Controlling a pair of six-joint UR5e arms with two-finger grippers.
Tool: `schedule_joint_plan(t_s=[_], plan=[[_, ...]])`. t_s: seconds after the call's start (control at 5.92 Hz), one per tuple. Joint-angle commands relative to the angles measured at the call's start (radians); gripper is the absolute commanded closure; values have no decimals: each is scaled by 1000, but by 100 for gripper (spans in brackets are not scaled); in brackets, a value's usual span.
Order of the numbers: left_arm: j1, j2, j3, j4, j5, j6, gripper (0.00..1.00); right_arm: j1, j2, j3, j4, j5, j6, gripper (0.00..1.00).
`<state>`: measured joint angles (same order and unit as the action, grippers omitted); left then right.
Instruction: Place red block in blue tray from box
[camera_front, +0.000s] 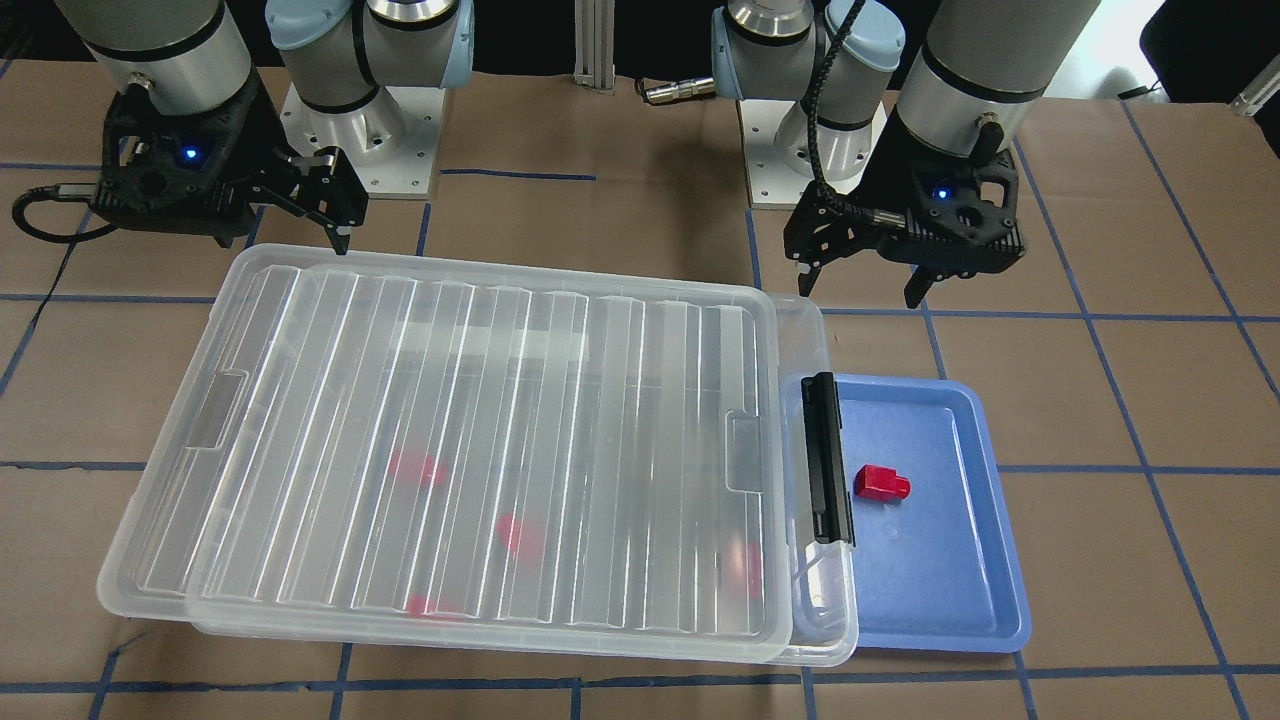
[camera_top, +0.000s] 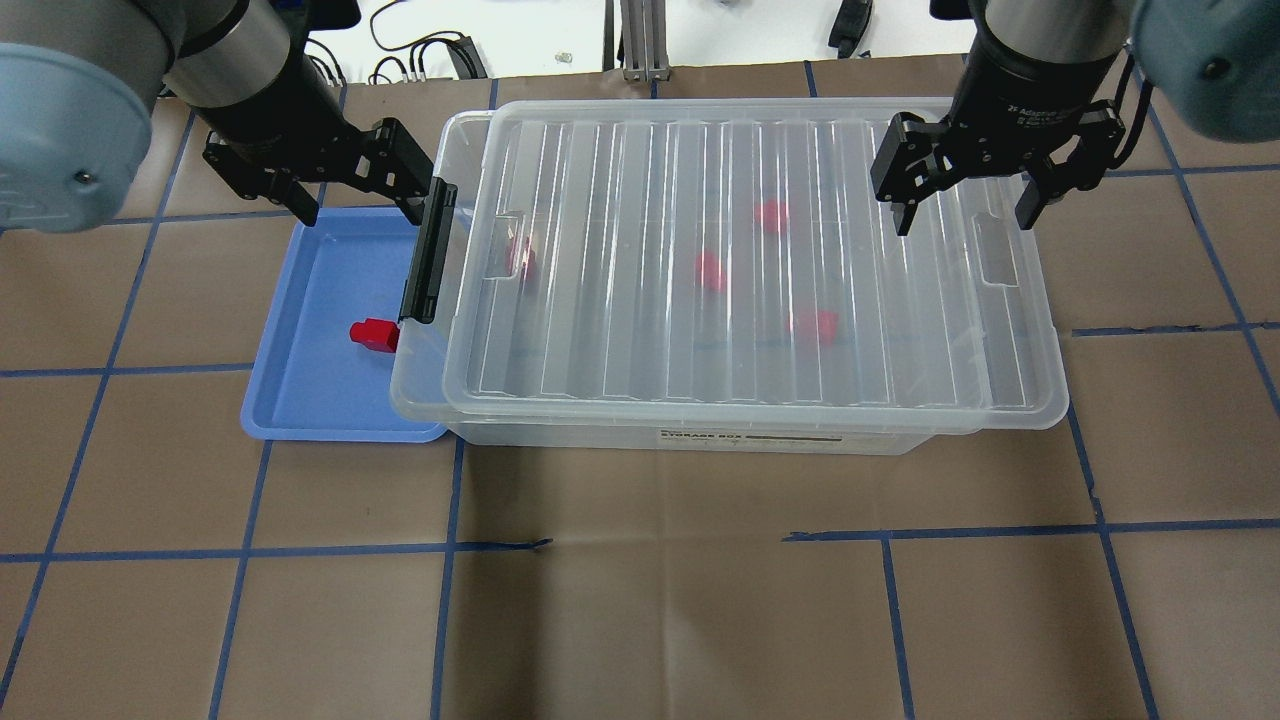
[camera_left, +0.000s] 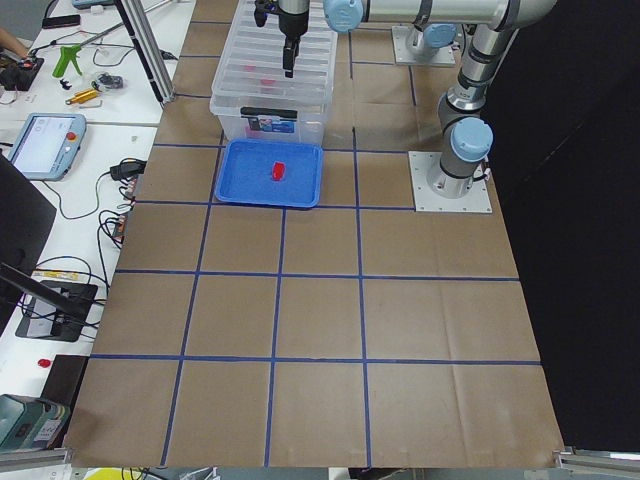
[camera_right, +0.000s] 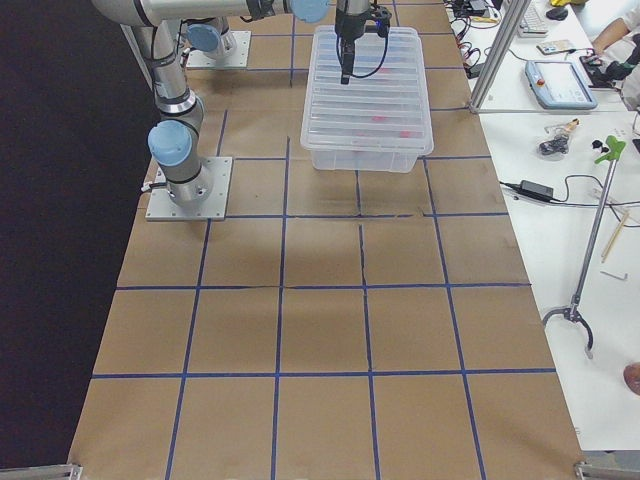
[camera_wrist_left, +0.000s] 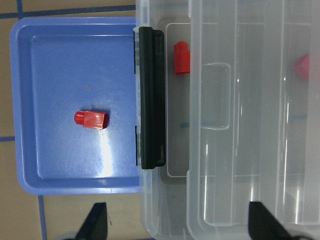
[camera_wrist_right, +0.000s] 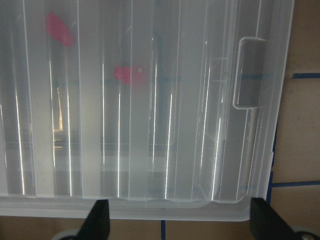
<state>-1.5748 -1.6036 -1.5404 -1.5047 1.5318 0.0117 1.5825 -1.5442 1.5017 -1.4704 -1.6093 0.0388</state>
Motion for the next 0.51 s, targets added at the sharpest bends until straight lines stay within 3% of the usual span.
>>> schedule_joint_plan(t_s=[0.0, 0.34], plan=[[1, -7, 39, -63, 4, -58, 2, -7, -2, 3, -4, 0, 0, 0], [2, -3, 39, -63, 1, -44, 2, -7, -2, 3, -4, -1, -2, 0]])
